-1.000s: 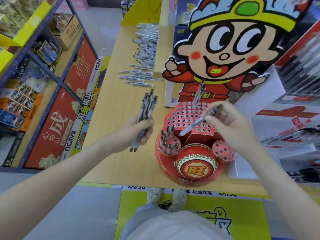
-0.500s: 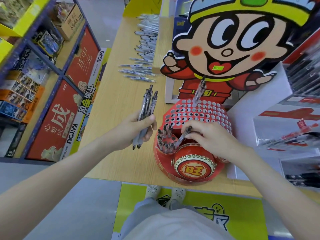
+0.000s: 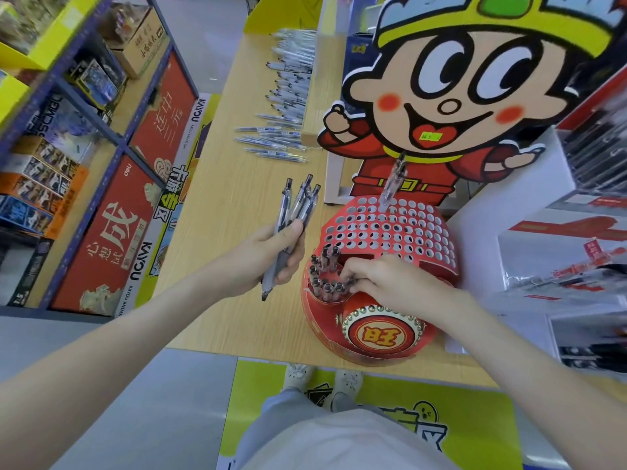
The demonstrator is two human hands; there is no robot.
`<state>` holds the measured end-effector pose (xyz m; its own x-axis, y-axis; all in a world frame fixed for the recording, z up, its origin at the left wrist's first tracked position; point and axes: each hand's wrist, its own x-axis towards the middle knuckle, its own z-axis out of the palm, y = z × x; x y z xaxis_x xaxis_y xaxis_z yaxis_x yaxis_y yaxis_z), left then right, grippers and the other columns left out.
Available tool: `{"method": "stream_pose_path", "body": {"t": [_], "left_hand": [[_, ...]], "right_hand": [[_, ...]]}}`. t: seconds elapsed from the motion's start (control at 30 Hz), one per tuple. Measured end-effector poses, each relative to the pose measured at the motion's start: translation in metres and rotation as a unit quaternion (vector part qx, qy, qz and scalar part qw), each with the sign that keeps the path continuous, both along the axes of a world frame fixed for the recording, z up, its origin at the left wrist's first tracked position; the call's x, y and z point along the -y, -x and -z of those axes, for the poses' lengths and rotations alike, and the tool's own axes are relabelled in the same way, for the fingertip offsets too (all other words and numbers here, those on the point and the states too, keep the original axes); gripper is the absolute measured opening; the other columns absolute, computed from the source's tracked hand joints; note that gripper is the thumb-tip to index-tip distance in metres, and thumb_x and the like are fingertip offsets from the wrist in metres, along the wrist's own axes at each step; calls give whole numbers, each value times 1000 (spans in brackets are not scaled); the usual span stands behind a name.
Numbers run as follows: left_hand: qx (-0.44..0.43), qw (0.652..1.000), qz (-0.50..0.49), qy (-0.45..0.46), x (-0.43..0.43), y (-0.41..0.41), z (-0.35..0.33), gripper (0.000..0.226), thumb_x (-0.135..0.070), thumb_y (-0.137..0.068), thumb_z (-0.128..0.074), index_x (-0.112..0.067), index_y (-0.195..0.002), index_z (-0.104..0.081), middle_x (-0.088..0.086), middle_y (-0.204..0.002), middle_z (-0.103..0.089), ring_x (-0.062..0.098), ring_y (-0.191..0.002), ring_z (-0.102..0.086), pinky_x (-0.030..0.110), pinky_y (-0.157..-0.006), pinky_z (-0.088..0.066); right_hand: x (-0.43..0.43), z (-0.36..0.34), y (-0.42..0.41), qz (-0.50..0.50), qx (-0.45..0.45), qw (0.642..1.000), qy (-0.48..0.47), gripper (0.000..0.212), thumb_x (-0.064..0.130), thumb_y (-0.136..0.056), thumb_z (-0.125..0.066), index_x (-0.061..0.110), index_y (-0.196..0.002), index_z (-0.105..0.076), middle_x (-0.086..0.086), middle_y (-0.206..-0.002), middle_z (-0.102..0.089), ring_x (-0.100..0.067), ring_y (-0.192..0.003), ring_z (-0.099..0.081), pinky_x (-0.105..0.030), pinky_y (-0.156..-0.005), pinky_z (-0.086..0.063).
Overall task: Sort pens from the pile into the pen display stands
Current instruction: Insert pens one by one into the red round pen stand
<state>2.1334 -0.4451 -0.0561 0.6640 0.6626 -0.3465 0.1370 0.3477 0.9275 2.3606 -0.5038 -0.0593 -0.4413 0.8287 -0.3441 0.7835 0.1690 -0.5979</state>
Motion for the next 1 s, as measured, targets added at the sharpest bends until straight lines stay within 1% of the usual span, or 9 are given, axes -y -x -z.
{"method": "stream_pose_path", "body": {"t": [0.17, 0.3, 0.4, 0.53, 0.6, 0.7, 0.8, 0.9, 1.0], "left_hand": [[0, 999, 46, -10, 0, 6, -10, 44, -40, -97, -42, 0, -79, -46, 25, -66, -36, 20, -50, -34, 27, -50, -33], [-32, 994, 89, -54, 3, 4, -24, 37, -34, -100, -40, -9, -74, -45, 3, -56, -45, 15, -48, -37, 21, -50, -35], [-46, 990, 105, -83, 5, -6, -35, 24, -31, -96, -40, -14, -79, -44, -7, -53, -49, 11, -46, -39, 21, -49, -35], [-52, 988, 114, -93, 5, -17, -44, 14, -23, -97, -44, -18, -85, -45, -6, -53, -53, 6, -44, -44, 23, -47, -35], [-49, 989, 108, -91, 3, -19, -46, 14, -21, -98, -43, -18, -86, -47, -6, -55, -56, 7, -44, -46, 23, -45, -36], [-33, 991, 84, -96, -1, -17, -45, 20, -25, -98, -40, -16, -84, -51, -4, -61, -65, 9, -47, -53, 22, -46, -43], [-12, 998, 16, -61, -8, -9, -32, 17, -31, -91, -45, -15, -89, -48, 5, -79, -71, 20, -56, -62, 28, -52, -52], [-12, 999, -36, -38, -14, -1, -20, 22, -33, -88, -46, -11, -91, -48, 9, -86, -71, 22, -64, -66, 33, -61, -57], [-7, 998, -50, -34, -15, 3, -12, 26, -32, -88, -46, -7, -92, -51, 9, -88, -70, 21, -71, -68, 35, -70, -58]], "right_hand": [[-1, 0, 1, 25, 6, 1000, 11, 24, 15, -93, -56, 19, -117, -58, 6, -109, -67, -9, -102, -61, -26, -87, -48], [-4, -24, -1, 97, -123, 988, 8, 41, 23, -85, -68, 31, -123, -54, 16, -116, -62, 5, -106, -57, -15, -94, -44], [-5, -45, 6, 159, -229, 960, -28, 34, 31, -81, -71, 40, -110, -55, 15, -103, -67, 0, -101, -61, -24, -90, -47], [-6, -53, 21, 232, -364, 902, 2, 15, 27, -81, -67, 24, -94, -60, 5, -85, -71, -13, -82, -67, -30, -76, -54], [-6, -55, 21, 239, -381, 893, 3, 12, 23, -83, -64, 17, -93, -60, 3, -79, -70, -14, -74, -66, -28, -69, -53], [-4, -59, 13, 263, -405, 876, -4, 4, 9, -90, -57, 10, -94, -56, 3, -79, -69, -16, -78, -68, -25, -68, -53], [-2, -61, -5, 322, -428, 842, -64, 5, 9, -94, -51, 14, -92, -51, -4, -84, -70, -23, -80, -68, -28, -70, -54], [4, -60, -21, 304, -390, 865, -80, 9, 4, -93, -52, 13, -94, -53, -11, -93, -67, -20, -82, -68, -25, -73, -54], [12, -52, -24, 245, -288, 924, -58, 18, 4, -88, -59, 21, -93, -61, 10, -91, -64, -5, -86, -62, -18, -80, -49]]}}
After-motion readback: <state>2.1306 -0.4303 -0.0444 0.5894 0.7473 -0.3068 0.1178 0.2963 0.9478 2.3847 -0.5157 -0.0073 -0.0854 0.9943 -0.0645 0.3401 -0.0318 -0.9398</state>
